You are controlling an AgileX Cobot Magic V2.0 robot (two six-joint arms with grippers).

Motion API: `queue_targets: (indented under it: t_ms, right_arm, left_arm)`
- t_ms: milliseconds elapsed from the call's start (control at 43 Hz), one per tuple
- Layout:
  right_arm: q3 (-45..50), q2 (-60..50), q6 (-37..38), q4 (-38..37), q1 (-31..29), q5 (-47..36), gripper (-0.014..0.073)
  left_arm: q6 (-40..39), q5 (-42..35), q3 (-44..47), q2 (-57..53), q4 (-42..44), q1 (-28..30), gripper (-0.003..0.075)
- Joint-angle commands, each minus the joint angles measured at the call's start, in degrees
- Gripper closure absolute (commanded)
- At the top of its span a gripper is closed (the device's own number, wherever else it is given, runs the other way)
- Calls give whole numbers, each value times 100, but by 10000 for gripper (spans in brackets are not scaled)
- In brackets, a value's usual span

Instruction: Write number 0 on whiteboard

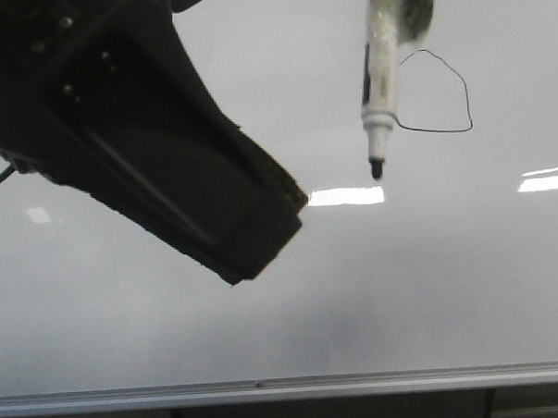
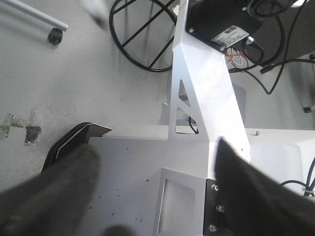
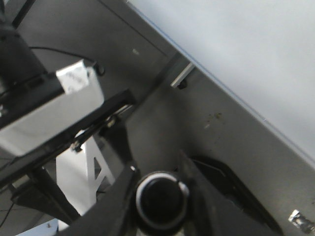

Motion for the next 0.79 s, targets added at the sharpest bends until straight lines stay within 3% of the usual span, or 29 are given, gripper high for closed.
queue_targets:
  t_ms: [0, 279, 465, 605, 767]
  right_arm:
    - [500, -423, -438, 827, -30, 122, 658]
    - [1456, -486, -1433, 2424, -19, -225, 662]
    - [1464, -486, -1584, 2799, -19, -170, 662]
    - [1464, -486, -1584, 2799, -19, -110, 662]
    - [1464, -486, -1584, 2793, -19, -105, 662]
  left_arm:
    - [-24, 26, -164, -206, -521, -9, 75]
    - [631, 121, -164, -206, -1488, -9, 80]
    - [686, 140, -164, -206, -1602, -9, 97]
    - [686, 144, -164, -206, -1643, -9, 225]
    - [686, 144, -164, -206, -1643, -9, 455]
